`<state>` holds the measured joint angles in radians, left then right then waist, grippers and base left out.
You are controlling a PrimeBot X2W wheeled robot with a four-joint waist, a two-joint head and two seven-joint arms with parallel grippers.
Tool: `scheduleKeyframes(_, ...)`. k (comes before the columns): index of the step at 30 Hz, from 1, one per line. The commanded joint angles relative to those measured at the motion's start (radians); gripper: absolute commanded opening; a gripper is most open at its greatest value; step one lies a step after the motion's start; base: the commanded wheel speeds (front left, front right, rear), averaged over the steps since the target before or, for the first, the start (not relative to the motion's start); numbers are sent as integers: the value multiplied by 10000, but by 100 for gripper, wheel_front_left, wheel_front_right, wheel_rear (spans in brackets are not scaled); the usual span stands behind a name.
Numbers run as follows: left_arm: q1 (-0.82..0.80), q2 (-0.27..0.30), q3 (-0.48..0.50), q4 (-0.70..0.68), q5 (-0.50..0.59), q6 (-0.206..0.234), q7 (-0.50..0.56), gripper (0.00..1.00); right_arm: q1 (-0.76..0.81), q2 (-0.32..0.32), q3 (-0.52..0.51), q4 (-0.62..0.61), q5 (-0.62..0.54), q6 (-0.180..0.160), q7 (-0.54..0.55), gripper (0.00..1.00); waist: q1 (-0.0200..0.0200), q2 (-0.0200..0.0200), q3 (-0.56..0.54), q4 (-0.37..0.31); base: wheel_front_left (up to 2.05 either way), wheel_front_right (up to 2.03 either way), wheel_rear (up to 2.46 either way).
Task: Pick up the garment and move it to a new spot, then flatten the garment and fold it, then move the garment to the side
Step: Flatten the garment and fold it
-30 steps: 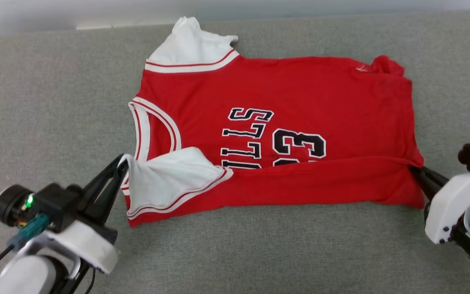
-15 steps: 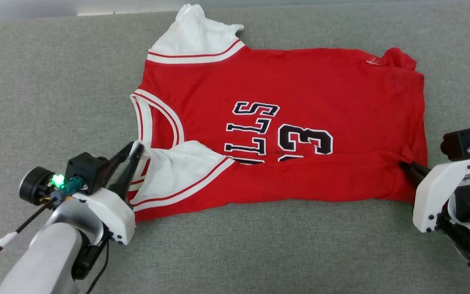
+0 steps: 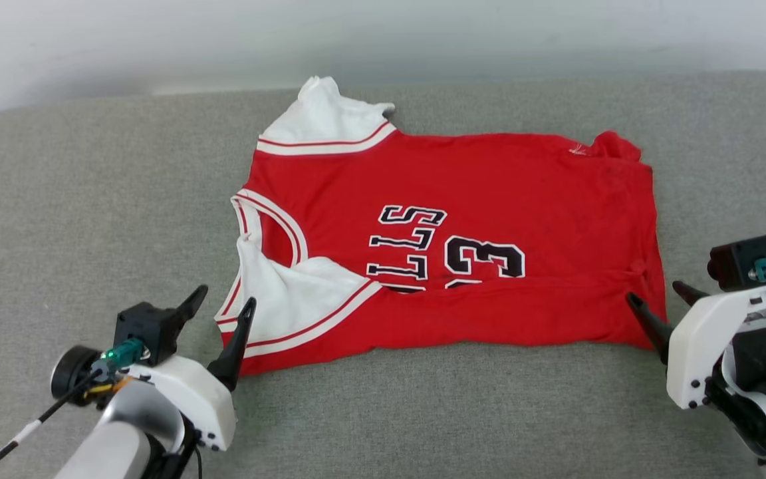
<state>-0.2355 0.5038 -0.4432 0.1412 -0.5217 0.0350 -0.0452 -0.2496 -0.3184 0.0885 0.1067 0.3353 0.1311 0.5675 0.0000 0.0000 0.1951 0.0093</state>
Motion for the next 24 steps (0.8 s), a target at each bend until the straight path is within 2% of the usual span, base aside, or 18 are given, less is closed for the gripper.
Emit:
scheduleKeyframes(1,303,29,71,-238,-142,187,148,100,209,65,-107,-204,-12,-7,74,100,0,0,-196,-22,0,0,0)
scheduleKeyframes(9,1613,322,31,-1710,-543,1145,1701,100,1164,607,-756,-1582,-487,-7,494,100,0,0,-242,-162,0,0,0)
scheduleKeyframes(16,1711,514,186,-1891,-341,1905,2292,100,1515,1032,-883,-2578,-724,-7,718,100,0,0,228,-450,0,0,0)
scheduleKeyframes(24,1451,703,101,-1345,-209,2041,2701,100,1461,1238,-847,-2966,-880,-7,639,100,0,0,710,-750,0,0,0)
